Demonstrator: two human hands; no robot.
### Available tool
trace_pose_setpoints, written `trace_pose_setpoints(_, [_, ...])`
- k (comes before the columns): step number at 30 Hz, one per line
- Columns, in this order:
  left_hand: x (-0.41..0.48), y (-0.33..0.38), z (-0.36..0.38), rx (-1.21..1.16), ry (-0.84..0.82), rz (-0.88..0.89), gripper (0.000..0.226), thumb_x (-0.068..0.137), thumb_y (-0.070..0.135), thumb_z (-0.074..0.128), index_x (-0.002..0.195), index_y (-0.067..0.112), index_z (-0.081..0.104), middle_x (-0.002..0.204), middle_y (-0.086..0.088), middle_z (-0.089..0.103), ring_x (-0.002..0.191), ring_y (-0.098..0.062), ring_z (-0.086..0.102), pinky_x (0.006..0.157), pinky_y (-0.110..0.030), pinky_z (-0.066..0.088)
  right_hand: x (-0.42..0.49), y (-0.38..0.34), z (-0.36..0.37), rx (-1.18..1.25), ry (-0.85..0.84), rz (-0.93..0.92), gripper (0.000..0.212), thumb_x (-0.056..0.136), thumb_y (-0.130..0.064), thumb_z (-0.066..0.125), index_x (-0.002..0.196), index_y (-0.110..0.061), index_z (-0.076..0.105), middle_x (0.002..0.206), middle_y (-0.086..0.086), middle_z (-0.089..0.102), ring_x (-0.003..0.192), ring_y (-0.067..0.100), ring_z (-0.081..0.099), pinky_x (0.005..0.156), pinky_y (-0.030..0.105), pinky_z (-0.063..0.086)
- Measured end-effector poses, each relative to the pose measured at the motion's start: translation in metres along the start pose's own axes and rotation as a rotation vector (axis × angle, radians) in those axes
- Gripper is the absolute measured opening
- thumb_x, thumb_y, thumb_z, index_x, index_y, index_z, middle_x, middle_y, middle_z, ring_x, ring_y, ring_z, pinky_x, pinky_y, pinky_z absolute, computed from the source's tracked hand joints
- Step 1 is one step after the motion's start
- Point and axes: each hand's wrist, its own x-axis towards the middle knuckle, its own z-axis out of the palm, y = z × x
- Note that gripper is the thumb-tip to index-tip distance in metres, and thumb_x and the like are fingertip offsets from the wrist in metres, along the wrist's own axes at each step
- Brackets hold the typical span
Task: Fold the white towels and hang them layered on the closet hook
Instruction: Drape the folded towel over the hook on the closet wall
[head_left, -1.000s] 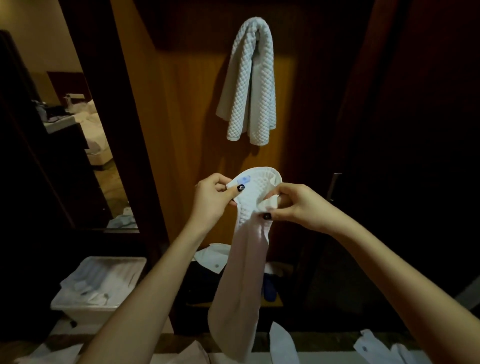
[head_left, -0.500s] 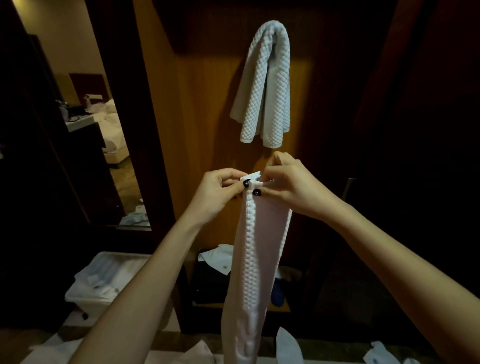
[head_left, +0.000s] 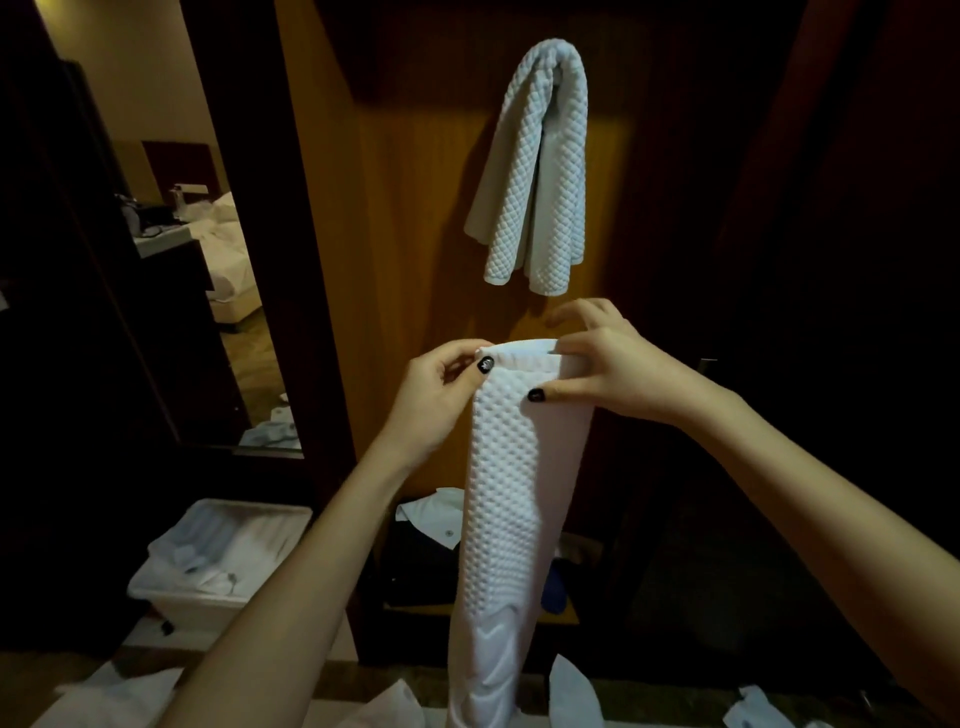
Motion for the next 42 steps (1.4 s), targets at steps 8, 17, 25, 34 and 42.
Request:
trace_pose_setpoints(8, [0.004,-0.008,-0.006,0.191,0.035,0.009,0.013,0.100,0.012,0.052,0.107,0.017,0.061,0.098,0.012,0.063,0.086,0.009,0.059,0.074,-0.009,0.046,-0.018,0.004,-0.001,0.320,-0.071,0.012,0.035,0.085,-0.039,0.070,0.082,-0.004,0.068,0.090,0.004,0.056,0.076,0.006,0.053,0.068,0.020,0.040])
trace_pose_setpoints(17, [0.008,-0.008,-0.015,0.555,0.280,0.181,0.020,0.104,0.011,0.039,0.117,0.003,0.051,0.080,0.008,0.051,0.065,-0.010,0.049,0.055,-0.022,0.032,0.003,-0.019,0.005,0.297,0.174,-0.083,0.024,0.085,-0.022,0.075,0.079,-0.010,0.054,0.067,-0.004,0.053,0.060,0.007,0.046,0.057,0.030,0.036])
trace_pose_setpoints(25, [0.020,0.025,-0.001,0.489,0.405,0.327,0.019,0.104,0.005,0.037,0.111,-0.006,0.050,0.068,0.018,0.040,0.056,0.009,0.050,0.047,-0.007,0.032,0.007,-0.020,0.034,1.099,0.529,0.055,0.056,0.089,-0.011,0.069,0.135,-0.023,0.039,0.106,-0.009,0.072,0.100,0.006,0.069,0.077,0.021,0.055])
trace_pose_setpoints(34, [0.035,-0.006,-0.015,0.054,0.131,-0.054,0.040,0.100,0.034,0.047,0.123,0.003,0.054,0.113,-0.002,0.066,0.098,0.000,0.064,0.087,-0.015,0.049,0.002,-0.011,0.068,1.261,0.406,0.167,0.026,0.090,-0.024,0.064,0.113,-0.012,0.066,0.110,0.006,0.073,0.102,0.021,0.070,0.083,0.031,0.056])
trace_pose_setpoints(42, [-0.027,-0.059,-0.008,-0.370,-0.099,-0.450,0.019,0.089,0.024,0.055,0.099,0.015,0.068,0.094,0.006,0.076,0.089,-0.007,0.071,0.072,-0.019,0.054,0.018,0.015,0.020,1.607,0.286,0.165,0.029,0.091,-0.024,0.059,0.117,-0.011,0.062,0.103,0.004,0.074,0.094,0.019,0.071,0.075,0.031,0.057])
